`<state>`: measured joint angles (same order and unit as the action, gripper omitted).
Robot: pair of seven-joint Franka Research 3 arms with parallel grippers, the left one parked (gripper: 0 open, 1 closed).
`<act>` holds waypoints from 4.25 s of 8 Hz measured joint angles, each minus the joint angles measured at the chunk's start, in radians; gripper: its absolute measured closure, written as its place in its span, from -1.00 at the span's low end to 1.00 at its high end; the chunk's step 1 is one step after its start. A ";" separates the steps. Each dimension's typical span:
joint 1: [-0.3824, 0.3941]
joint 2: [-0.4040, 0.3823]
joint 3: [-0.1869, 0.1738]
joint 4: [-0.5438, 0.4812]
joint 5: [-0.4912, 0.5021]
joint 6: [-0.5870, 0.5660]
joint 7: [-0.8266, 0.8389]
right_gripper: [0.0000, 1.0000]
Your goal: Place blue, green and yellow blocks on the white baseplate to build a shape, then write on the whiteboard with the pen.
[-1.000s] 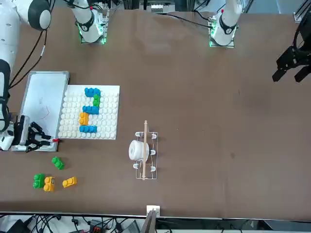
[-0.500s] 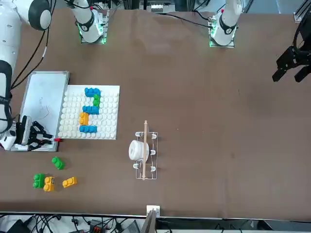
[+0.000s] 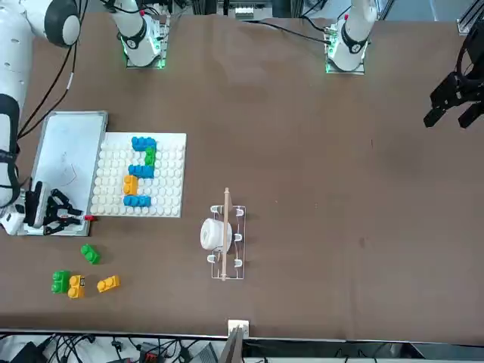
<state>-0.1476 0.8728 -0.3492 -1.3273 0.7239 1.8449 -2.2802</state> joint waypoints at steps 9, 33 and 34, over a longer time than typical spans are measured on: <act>0.030 -0.154 -0.015 0.004 -0.061 -0.080 0.300 -1.00; 0.137 -0.701 0.328 -0.025 -0.685 -0.398 2.363 -1.00; 0.137 -0.701 0.329 -0.027 -0.685 -0.399 2.363 -1.00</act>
<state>-0.0109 0.1717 -0.0204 -1.3541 0.0390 1.4463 0.0828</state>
